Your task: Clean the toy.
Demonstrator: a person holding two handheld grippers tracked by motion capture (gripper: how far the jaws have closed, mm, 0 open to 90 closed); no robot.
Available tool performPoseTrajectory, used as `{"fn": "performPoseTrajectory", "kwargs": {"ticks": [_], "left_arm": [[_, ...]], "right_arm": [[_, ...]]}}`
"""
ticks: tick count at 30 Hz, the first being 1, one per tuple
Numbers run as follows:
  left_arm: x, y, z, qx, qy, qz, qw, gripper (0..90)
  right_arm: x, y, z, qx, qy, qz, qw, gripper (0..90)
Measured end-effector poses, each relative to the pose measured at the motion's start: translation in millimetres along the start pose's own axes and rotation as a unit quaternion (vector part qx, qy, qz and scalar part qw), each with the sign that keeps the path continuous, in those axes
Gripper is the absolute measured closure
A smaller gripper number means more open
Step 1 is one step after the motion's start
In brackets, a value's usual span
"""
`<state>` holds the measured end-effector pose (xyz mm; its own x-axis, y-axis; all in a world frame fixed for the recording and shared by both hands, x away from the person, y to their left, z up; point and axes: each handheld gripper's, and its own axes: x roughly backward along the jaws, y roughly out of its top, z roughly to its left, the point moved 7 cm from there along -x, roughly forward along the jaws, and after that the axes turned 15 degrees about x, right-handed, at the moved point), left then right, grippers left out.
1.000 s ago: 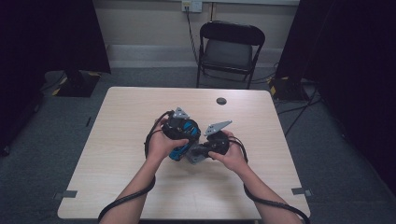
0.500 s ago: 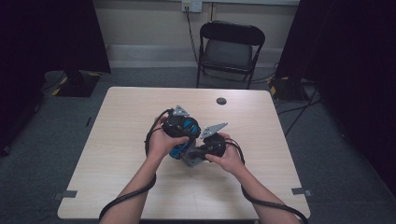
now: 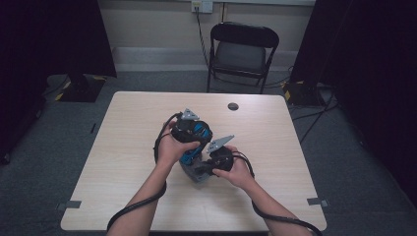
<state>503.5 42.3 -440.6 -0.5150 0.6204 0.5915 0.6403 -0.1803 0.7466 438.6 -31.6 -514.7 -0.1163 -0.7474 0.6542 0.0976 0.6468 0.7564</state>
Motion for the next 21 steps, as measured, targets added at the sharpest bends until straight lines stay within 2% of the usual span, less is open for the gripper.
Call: {"fn": "performPoseTrajectory", "kwargs": {"ticks": [6, 11, 16, 21], "left_arm": [[1.6, 0.0, 5.7, 0.003, 0.006, 0.000, 1.0000, 25.6], [4.5, -0.4, 12.5, 0.006, 0.013, 0.002, 0.9999, 25.6], [11.1, -4.5, 26.7, 0.010, 0.025, 0.009, 0.9996, 25.6], [16.5, -11.6, 40.8, 0.017, 0.039, 0.013, 0.9990, 25.6]], "right_arm": [[-5.4, -4.6, 5.3, 0.007, 0.006, 0.009, 0.9999, 75.4], [-3.8, -10.9, 4.4, 0.005, 0.004, 0.017, 0.9998, 75.3], [10.3, -21.5, -7.7, -0.004, -0.015, 0.029, 0.9995, 75.3], [28.5, -31.3, -21.8, -0.020, -0.037, 0.028, 0.9987, 75.3]]}}
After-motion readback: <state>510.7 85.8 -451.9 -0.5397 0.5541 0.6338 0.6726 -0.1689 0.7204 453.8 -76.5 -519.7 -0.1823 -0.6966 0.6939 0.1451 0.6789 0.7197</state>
